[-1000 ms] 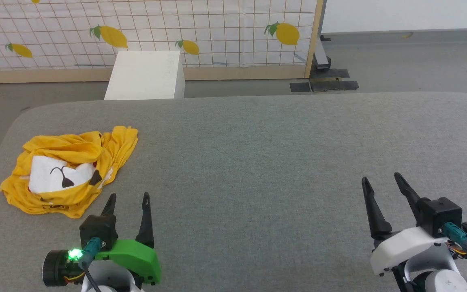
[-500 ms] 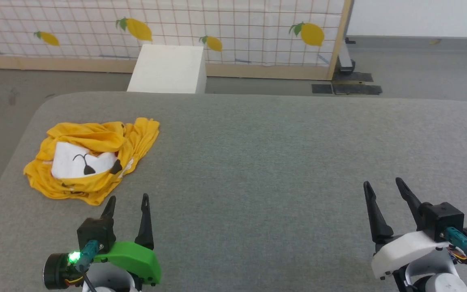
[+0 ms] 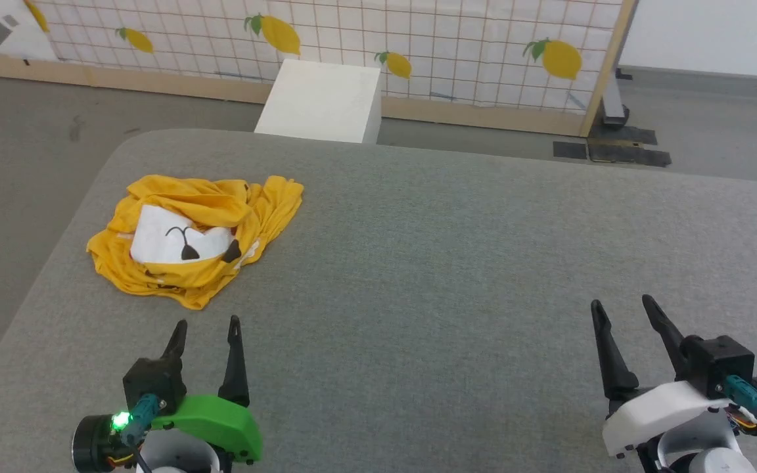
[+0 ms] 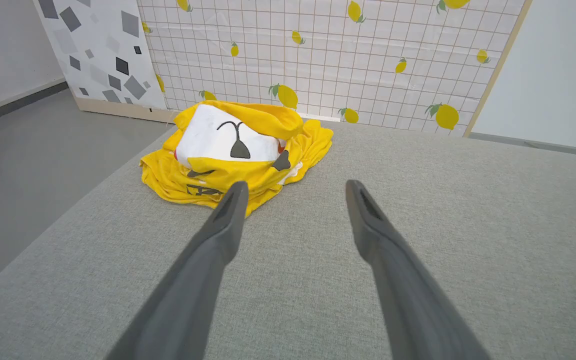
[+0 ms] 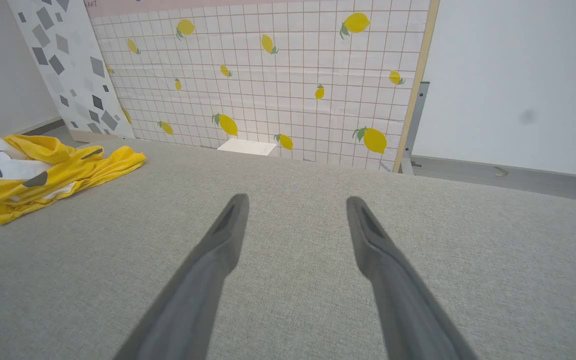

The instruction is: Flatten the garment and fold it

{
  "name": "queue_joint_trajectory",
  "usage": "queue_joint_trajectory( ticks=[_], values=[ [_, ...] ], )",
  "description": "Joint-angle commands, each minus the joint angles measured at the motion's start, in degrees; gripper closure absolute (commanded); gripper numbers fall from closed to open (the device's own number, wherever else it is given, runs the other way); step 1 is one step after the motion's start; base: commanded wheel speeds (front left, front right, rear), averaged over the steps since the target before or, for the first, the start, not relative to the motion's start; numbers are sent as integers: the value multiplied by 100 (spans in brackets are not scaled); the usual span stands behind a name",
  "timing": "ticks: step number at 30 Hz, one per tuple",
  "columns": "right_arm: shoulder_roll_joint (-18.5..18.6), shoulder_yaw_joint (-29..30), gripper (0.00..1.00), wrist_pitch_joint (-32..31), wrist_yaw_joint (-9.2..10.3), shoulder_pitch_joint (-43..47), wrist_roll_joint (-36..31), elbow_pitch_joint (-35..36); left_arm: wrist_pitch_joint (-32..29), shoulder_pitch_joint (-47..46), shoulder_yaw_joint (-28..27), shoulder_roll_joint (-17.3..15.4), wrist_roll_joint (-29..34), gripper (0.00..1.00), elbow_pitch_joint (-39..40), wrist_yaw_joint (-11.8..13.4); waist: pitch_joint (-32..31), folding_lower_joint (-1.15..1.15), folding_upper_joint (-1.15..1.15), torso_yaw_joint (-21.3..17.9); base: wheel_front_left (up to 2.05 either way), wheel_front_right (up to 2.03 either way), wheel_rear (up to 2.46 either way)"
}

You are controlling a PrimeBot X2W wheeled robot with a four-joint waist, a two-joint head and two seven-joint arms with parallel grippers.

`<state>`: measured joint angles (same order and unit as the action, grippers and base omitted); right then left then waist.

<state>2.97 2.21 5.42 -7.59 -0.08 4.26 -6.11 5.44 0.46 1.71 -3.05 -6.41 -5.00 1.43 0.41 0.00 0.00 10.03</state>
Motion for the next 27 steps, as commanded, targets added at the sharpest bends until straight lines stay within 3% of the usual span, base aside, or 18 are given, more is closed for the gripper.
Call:
queue_joint_trajectory(
  ticks=[1,27],
  values=[
    [-4,22,0,60,4,78,61,-48,63,-15,20,6,-78,0,-35,38,1,0,0,84,0,0,0],
    [-6,95,0,380,6,113,158,-422,381,2,109,10,-275,0,-226,172,-46,0,0,711,0,0,0]
  ],
)
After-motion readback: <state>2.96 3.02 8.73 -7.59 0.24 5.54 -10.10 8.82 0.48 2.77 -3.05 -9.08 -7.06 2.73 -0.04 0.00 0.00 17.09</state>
